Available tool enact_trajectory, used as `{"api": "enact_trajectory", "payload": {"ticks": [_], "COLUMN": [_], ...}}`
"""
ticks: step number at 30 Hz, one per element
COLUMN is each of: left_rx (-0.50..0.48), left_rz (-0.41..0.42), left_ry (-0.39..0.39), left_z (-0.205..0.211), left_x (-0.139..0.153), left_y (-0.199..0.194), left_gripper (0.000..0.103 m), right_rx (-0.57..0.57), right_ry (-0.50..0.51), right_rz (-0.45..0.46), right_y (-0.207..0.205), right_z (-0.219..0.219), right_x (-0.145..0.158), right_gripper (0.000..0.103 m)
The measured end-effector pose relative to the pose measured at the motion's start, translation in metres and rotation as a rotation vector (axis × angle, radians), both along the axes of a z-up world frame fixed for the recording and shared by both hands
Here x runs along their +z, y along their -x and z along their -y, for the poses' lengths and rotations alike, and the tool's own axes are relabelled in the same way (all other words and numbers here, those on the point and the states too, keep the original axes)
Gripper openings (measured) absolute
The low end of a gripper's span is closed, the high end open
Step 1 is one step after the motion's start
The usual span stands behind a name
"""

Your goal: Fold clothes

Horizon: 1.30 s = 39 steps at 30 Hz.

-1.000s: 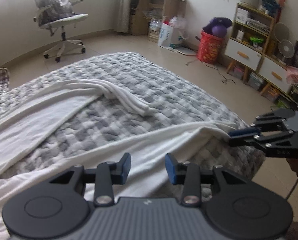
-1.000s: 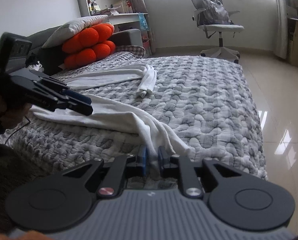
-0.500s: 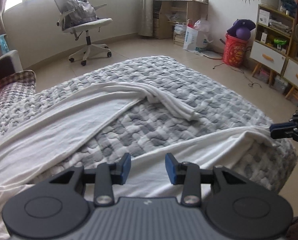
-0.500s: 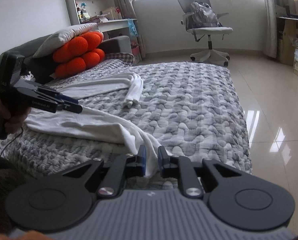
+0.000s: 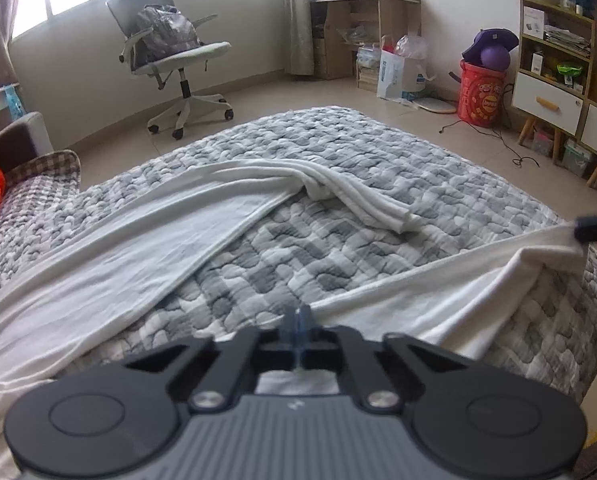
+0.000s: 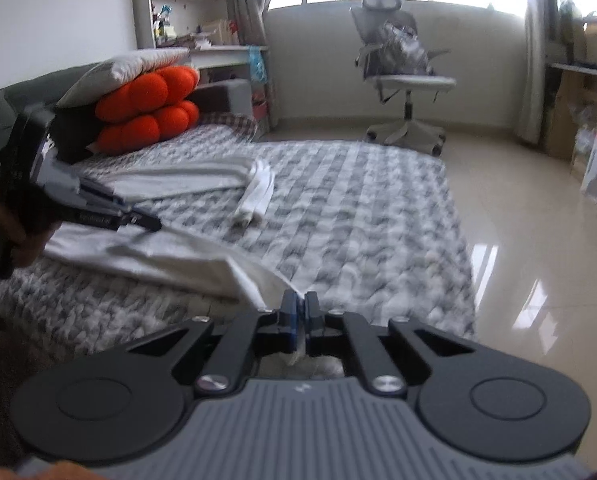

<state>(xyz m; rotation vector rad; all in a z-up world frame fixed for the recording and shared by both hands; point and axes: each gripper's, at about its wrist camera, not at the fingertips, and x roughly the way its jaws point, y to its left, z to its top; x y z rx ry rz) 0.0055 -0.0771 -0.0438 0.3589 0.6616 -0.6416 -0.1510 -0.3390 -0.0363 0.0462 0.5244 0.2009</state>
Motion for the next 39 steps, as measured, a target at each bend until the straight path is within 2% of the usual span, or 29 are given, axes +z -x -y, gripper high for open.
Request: {"api": "enact_trajectory", "payload": {"ticks": [3, 11, 19, 25, 29, 32, 33, 39], "left_rx": [0.017, 0.075, 0.115, 0.151, 0.168, 0.184, 0.19, 0.221], "left_rz": [0.029, 0.064, 0.03, 0.006, -0.006, -0.011, -0.013, -0.028], "left_ry": [0.029, 0.093, 0.109, 0.124, 0.134, 0.138, 0.14, 0.153], "left_z": [-0.001, -0.002, -0.009, -0.024, -0.035, -0.045, -0.048, -0.068], "left_x": [0.004, 0.016, 0.012, 0.008, 0.008, 0.008, 0.008, 0.009], "left_y": [0.003, -0.004, -0.013, -0.018, -0.017, -0.015, -0.014, -0.01], "left_gripper": [0.0, 0.0, 0.002, 0.004, 0.008, 0.019, 0.022, 0.027], "right_rx": [-0.023, -0.094, -0.164, -0.197, -0.204, -0.218, -0.221, -0.16], "right_ry": [0.03, 0.099, 0.151, 0.153, 0.157, 0.133, 0.122, 0.073], "right_rz": [0.028, 0.041, -0.036, -0.085, -0.104, -0.109, -0.111, -0.116], "right_y": [-0.005, -0.052, -0.104, -0.12, -0.124, -0.122, -0.121, -0.12], "right_z": [0.0, 0.001, -0.001, 0.0, -0.003, -0.003, -0.003, -0.017], "right_x": [0.008, 0.015, 0.0, -0.015, -0.022, -0.017, -0.015, 0.0], "right_gripper": [0.003, 0.003, 0.002, 0.002, 0.002, 0.006, 0.011, 0.014]}}
